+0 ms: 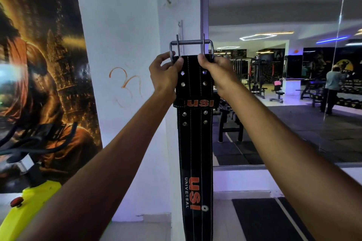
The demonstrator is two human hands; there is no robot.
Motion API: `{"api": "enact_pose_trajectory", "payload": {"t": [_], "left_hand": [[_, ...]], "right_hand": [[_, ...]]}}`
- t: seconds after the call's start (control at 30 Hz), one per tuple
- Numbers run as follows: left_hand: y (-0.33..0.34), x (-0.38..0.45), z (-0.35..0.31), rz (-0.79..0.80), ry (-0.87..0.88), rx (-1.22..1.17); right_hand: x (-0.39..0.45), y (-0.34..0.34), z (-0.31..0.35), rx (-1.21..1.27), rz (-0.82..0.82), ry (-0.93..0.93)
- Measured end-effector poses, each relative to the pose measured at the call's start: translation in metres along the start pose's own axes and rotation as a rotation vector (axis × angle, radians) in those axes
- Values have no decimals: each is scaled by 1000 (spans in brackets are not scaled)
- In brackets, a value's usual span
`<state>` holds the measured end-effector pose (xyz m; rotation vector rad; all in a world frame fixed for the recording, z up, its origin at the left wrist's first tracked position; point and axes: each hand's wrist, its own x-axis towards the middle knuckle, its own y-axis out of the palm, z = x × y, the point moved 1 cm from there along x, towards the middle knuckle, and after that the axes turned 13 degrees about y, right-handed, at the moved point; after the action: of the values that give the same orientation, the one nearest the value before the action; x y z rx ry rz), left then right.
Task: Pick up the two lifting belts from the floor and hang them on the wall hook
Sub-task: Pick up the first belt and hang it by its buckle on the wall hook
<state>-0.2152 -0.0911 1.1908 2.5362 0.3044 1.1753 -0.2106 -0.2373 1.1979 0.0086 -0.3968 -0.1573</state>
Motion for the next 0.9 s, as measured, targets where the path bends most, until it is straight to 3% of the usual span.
{"api": "enact_pose_trajectory", "payload": {"t": [0.13,0.3,0.53,0.73,0.9], "left_hand": [[-8,0,-1,42,116,114],[-36,-37,25,314,65,205],[-66,-74,65,369,76,148],[-98,-121,125,432,-74,235],[-129,-182,174,593,-210,296]], "right_hand": [[5,11,4,82,-50,7],[10,14,9,152,-92,21],[10,15,11,185,-88,-34],[5,10,18,212,-117,-27],[4,6,21,222,-124,-20]]}}
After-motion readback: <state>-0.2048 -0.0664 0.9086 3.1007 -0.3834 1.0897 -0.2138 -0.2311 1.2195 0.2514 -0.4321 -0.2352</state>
